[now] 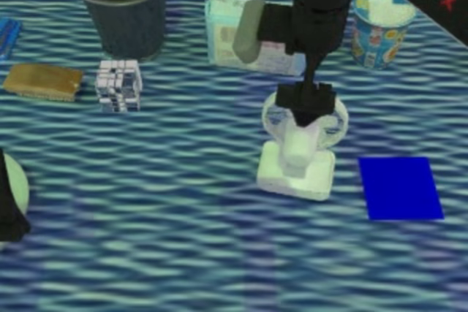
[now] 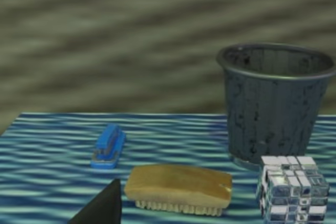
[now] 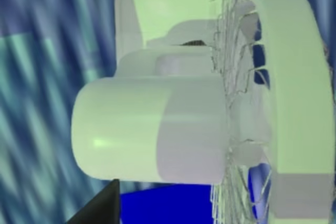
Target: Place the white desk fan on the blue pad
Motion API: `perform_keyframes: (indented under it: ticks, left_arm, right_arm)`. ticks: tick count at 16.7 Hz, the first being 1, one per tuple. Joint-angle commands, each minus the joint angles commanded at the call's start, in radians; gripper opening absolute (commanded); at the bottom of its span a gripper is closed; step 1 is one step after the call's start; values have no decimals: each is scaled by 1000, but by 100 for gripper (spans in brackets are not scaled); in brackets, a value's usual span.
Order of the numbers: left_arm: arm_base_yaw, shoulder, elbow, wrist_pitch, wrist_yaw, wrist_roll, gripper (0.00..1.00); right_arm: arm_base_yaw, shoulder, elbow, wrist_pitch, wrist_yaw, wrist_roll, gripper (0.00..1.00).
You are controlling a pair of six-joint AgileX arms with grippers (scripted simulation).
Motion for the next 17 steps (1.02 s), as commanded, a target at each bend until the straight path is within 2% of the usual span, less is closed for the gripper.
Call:
perform_keyframes:
  ticks: [4, 9, 17]
  left_arm:
    - [0, 0, 0, 0, 0, 0, 100]
    - [0, 0, 0, 0, 0, 0, 100]
    - [0, 0, 0, 0, 0, 0, 100]
  right_arm:
    - [1, -42, -155, 116, 0, 1, 100]
    - [1, -47, -170, 130, -1, 1, 100]
    - [1, -47, -170, 130, -1, 1, 40]
